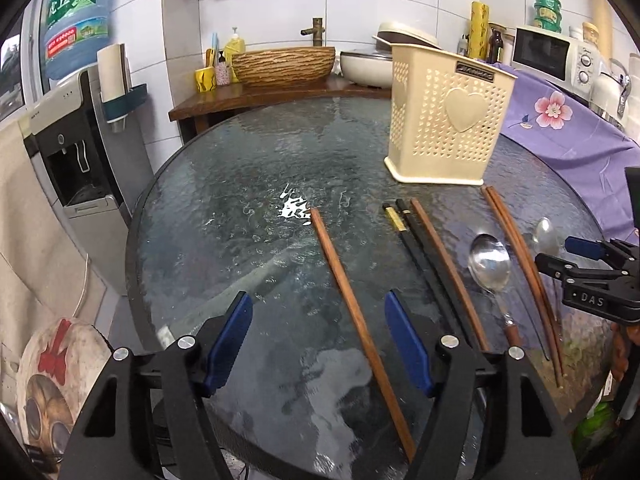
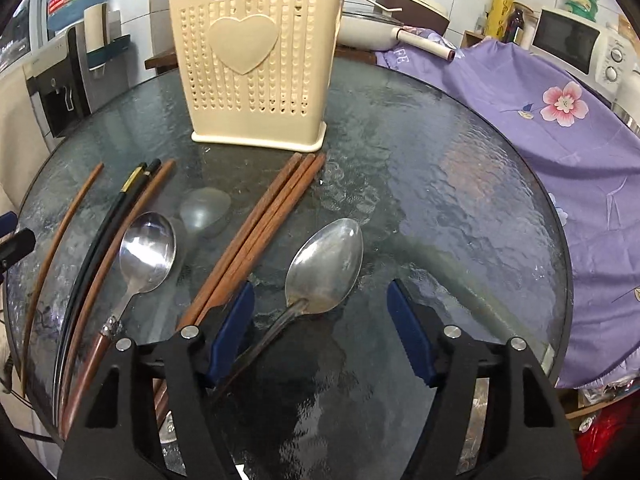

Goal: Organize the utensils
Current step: 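Close the right tool on a silver spoon while the left tool grasps a wooden chopstick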

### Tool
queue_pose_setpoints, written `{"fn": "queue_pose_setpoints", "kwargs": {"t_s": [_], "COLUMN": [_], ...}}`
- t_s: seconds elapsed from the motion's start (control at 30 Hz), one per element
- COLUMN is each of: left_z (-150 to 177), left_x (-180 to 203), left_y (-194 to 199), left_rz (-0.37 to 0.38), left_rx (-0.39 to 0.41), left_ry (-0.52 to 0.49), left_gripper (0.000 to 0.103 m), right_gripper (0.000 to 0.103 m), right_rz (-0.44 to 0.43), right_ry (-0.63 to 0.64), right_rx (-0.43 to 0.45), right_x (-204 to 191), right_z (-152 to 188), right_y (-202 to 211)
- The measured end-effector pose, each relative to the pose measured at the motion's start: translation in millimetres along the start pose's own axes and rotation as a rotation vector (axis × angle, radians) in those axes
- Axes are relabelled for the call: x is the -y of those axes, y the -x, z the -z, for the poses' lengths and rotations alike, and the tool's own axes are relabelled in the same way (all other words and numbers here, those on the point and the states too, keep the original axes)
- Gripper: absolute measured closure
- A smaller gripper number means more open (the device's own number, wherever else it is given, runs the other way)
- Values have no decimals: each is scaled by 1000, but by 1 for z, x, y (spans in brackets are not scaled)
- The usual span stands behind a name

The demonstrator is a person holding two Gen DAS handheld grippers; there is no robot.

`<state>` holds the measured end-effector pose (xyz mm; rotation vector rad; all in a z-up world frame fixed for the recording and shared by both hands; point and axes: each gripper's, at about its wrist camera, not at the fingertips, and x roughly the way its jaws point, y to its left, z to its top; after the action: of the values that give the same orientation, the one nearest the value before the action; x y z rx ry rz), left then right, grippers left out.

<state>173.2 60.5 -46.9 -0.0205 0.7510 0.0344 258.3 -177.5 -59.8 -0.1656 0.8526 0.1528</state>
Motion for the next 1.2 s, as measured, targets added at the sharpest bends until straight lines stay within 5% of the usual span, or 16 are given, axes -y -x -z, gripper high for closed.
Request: {"fn": "queue_pose_setpoints", "kwargs": {"t_s": [0.53,1.2], "left_z": [-18,-54], "left_x": [10,10], "left_y": [-40,-77], "left_rz": [19,7], "left_rx": [-82,-185], "left_ry": [-27,-39], "left_gripper": [54,61], "right_gripper": [47,57], "right_rz": [-62,-148], "right_ry": [-81,51], "right_rx": [-32,-84], "right_x": [10,-11], "right_z": [-19,-46], "right_y": [-19,-34]}}
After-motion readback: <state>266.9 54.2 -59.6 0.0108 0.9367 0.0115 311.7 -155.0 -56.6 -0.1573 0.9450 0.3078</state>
